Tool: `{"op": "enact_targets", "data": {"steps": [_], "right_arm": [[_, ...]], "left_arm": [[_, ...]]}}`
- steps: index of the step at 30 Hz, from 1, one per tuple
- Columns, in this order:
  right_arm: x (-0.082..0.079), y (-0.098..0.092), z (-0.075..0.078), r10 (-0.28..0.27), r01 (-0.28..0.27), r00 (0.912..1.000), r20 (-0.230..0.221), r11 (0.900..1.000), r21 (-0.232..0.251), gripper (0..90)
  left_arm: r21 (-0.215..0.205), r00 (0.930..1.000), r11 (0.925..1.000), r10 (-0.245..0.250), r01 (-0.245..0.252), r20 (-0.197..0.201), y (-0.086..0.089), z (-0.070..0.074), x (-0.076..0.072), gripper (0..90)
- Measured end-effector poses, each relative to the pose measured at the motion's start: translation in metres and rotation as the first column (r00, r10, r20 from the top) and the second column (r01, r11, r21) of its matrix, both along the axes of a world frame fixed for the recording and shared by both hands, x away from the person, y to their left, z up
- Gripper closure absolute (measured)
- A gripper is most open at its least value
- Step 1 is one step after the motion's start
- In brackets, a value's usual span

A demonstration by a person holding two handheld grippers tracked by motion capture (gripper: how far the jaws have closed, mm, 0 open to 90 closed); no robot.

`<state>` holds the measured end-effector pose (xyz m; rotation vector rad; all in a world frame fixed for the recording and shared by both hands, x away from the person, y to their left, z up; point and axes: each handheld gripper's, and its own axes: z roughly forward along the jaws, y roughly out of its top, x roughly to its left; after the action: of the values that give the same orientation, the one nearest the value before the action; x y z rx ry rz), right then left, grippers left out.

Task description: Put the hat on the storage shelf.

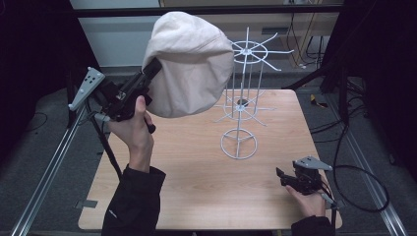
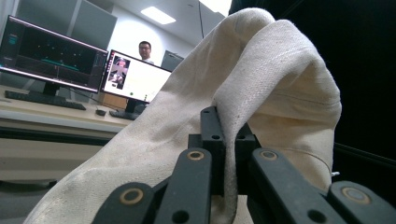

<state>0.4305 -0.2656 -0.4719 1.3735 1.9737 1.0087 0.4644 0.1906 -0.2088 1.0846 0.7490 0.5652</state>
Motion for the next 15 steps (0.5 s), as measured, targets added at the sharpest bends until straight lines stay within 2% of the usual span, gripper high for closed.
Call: {"op": "enact_targets", "data": {"steps": [15], "right_arm": [[0.000,0.001,0.000,0.002,-0.002,1.0000,0.000,1.000,-0.002,31.7]], "left_arm": [[0.006,0.9972,1.0000,0.004,-0.004,-0.074,0.001,-0.026,0.016,87.9]]}}
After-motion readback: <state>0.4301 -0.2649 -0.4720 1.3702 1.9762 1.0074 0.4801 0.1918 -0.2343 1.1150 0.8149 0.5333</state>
